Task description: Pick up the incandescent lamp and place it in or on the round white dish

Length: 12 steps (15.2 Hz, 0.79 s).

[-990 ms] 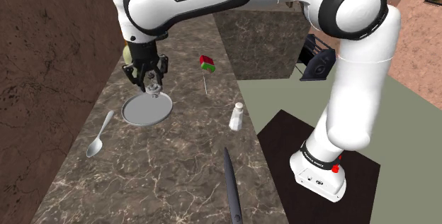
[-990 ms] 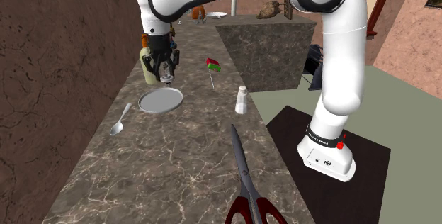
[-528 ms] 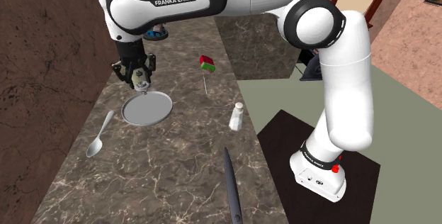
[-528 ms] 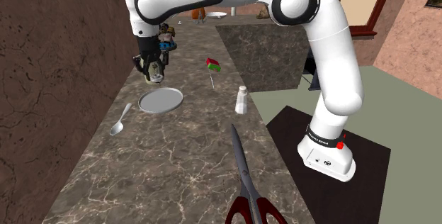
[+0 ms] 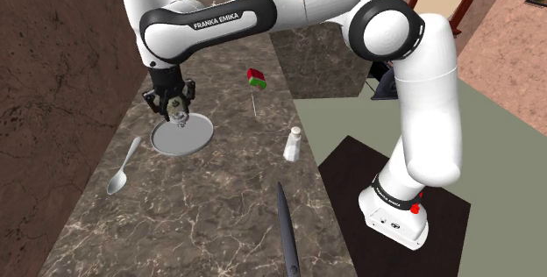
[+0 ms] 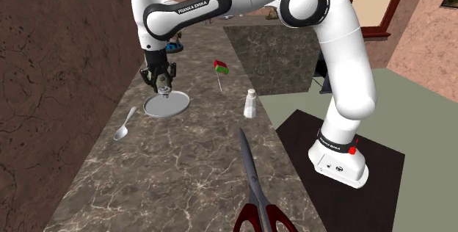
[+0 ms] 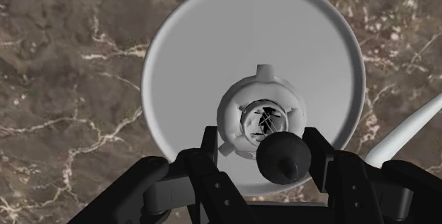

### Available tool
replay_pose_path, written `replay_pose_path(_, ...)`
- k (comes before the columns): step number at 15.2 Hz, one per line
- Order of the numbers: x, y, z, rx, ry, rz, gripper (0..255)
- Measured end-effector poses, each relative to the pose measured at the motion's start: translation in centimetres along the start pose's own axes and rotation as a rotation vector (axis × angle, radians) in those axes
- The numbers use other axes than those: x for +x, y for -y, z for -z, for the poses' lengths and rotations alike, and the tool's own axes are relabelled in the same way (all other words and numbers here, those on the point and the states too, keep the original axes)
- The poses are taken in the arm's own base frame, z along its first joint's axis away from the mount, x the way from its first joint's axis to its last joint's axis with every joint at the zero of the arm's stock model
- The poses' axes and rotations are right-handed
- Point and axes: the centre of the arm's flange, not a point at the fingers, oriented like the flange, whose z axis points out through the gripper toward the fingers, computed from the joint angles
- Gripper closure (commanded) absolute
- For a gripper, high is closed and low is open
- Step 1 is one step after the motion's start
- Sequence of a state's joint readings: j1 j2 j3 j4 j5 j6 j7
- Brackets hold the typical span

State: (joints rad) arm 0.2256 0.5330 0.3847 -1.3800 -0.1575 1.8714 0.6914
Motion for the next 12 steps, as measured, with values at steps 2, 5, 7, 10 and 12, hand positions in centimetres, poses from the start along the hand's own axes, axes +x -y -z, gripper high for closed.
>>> replay_pose_path(2, 0.1, -0.03, -0.41, 0.0, 0.0, 0.0, 255)
replay_pose_path(5, 0.09, -0.06, -0.54, 0.0, 0.0, 0.0, 255)
replay_pose_path(7, 0.09, -0.06, -0.56, 0.0, 0.0, 0.0, 0)
replay_pose_path(10, 0.09, -0.06, -0.56, 0.0, -0.001, 0.0, 0)
replay_pose_path(12, 0.09, -0.06, -0.56, 0.0, -0.001, 0.0, 0)
